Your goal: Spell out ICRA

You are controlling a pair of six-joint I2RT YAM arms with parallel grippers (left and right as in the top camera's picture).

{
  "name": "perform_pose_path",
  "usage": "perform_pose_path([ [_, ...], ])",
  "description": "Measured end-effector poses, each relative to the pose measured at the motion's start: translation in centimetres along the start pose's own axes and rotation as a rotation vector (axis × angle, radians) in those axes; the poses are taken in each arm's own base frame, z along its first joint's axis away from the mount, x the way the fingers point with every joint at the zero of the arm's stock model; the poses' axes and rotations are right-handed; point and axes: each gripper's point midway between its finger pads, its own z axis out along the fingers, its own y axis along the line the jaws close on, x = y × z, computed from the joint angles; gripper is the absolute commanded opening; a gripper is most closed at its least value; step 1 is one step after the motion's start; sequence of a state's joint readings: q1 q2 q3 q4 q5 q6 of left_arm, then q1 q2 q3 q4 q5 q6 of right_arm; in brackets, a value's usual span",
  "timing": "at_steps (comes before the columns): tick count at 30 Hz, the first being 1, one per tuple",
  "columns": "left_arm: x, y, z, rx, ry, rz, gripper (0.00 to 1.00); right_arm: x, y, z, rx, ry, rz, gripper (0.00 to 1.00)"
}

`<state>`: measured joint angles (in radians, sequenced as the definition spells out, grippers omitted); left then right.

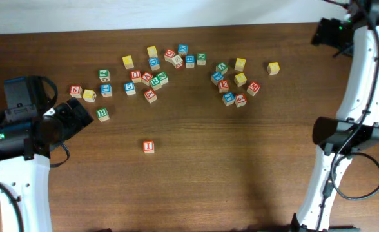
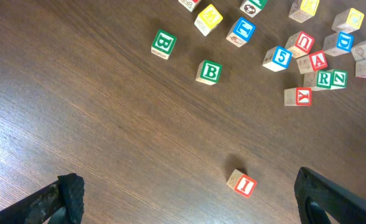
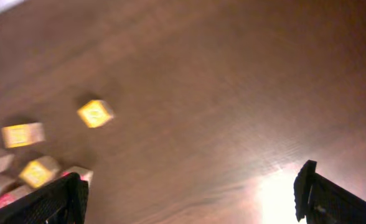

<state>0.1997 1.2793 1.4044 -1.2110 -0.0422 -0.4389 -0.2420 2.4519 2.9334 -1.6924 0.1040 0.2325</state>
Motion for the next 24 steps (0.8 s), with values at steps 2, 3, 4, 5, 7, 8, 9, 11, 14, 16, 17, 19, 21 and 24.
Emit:
perform_pose_path([
  [2, 0.0, 0.0, 0.0, 0.0, 0.0, 0.0, 0.99, 0.8, -0.6, 1.3, 0.017, 0.055, 0.006, 0.99],
  [3, 0.0, 0.0, 0.0, 0.0, 0.001, 0.0, 0.99, 1.3, -0.7, 2.0, 0.023, 0.081, 0.004, 0.98],
  [4, 0.0, 0.0, 0.0, 0.0, 0.0, 0.0, 0.99, 1.7, -0.6, 2.5, 0.025, 0.105, 0.002, 0.98],
  [5, 0.0, 0.0, 0.0, 0.0, 0.0, 0.0, 0.99, 2.2, -0.6, 3.0, 0.029, 0.13, -0.001, 0.98],
  [7, 0.0, 0.0, 0.0, 0.0, 0.001, 0.0, 0.99, 2.9, -0.5, 3.7, 0.033, 0.164, -0.007, 0.99],
  [8, 0.0, 0.0, 0.0, 0.0, 0.0, 0.0, 0.99, 3.2, -0.5, 4.0, 0.035, 0.177, -0.008, 0.98],
  [9, 0.0, 0.0, 0.0, 0.0, 0.001, 0.0, 0.99, 3.4, -0.5, 4.2, 0.034, 0.186, -0.009, 0.98],
  [11, 0.0, 0.0, 0.0, 0.0, 0.001, 0.0, 0.99, 3.5, -0.5, 4.3, 0.036, 0.193, -0.01, 0.98],
  [14, 0.0, 0.0, 0.0, 0.0, 0.001, 0.0, 0.99, 3.5, -0.5, 4.3, 0.036, 0.193, -0.01, 0.98],
  [16, 0.0, 0.0, 0.0, 0.0, 0.001, 0.0, 0.99, 3.5, -0.4, 4.3, 0.036, 0.193, -0.01, 0.99],
  [17, 0.0, 0.0, 0.0, 0.0, 0.001, 0.0, 0.99, 3.5, -0.5, 4.3, 0.036, 0.193, -0.01, 0.98],
  [19, 0.0, 0.0, 0.0, 0.0, 0.0, 0.0, 0.99, 3.5, -0.5, 4.3, 0.036, 0.193, -0.01, 0.98],
  [21, 0.0, 0.0, 0.0, 0.0, 0.0, 0.0, 0.99, 3.5, -0.4, 4.3, 0.035, 0.193, -0.01, 0.98],
  [24, 0.0, 0.0, 0.0, 0.0, 0.0, 0.0, 0.99, 3.5, -0.4, 4.3, 0.033, 0.193, -0.009, 0.98],
])
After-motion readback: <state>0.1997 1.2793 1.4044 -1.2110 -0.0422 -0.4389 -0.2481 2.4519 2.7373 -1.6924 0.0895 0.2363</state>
